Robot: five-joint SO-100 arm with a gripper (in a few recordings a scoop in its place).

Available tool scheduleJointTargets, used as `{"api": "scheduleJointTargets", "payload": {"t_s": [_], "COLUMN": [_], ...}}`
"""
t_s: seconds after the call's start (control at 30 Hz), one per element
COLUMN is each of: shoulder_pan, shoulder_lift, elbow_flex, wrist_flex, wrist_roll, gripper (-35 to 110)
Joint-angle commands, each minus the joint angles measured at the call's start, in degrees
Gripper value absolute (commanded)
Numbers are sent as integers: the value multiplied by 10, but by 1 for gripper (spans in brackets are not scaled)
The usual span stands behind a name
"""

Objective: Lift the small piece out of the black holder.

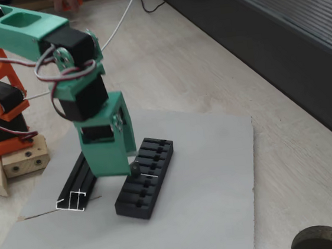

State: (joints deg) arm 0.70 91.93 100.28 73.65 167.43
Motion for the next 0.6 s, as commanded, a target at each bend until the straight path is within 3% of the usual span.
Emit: {"api": "scheduleJointTargets", "payload": {"t_s": [0.0,0.57], "shoulder_pan": [4,4], "shoulder_lift": [-19,-30], "elbow_flex": [-11,-4], "wrist_flex": [-4,-58], "wrist_roll": [2,1], "gripper": [38,38]}}
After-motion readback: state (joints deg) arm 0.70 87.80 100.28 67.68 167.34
